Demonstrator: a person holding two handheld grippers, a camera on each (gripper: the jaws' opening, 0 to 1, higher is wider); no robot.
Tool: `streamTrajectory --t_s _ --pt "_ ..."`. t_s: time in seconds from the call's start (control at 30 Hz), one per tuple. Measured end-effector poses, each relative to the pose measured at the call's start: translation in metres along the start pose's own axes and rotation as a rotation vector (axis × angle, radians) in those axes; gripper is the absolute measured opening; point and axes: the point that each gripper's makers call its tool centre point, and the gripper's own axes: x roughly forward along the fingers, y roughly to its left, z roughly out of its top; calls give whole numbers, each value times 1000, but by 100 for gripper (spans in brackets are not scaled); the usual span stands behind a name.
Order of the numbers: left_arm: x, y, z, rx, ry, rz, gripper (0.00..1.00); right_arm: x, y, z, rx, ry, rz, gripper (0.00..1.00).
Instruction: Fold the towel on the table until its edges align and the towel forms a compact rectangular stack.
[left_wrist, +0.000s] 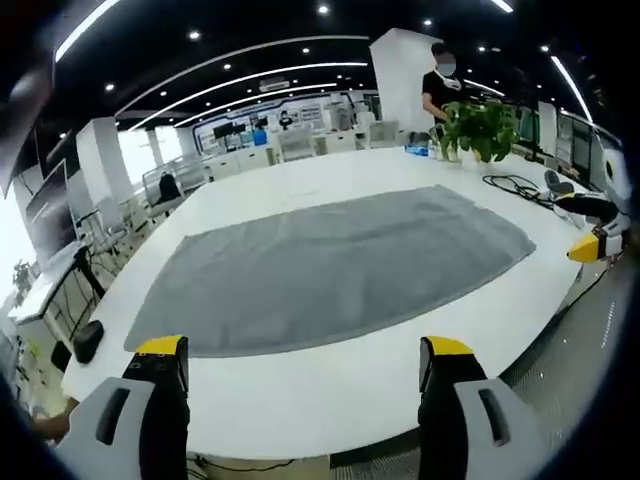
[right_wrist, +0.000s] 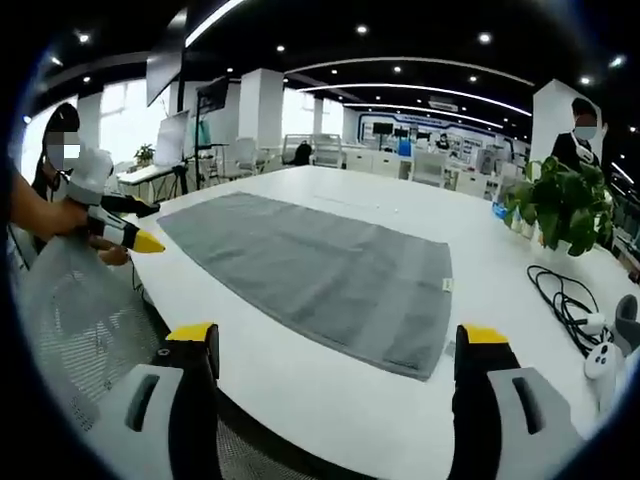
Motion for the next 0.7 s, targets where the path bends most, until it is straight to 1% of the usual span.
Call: streamTrajectory --t_s 0.1,0.27,0.5,0.6,0.7 --pt "-2 -2 -4 4 14 -3 98 -1 3 -3 -11 14 11 99" --pt "-3 -3 -7 9 28 -3 98 -1 3 -3 -10 12 14 99" --pt "-5 -6 -10 23 42 -8 99 -2 5 -4 -12 17 25 99" --pt "-4 -7 -9 15 35 -17 99 -2 4 -4 -10 20 21 99" --pt "-3 -9 -12 26 45 -25 98 -2 4 -8 -11 35 20 98"
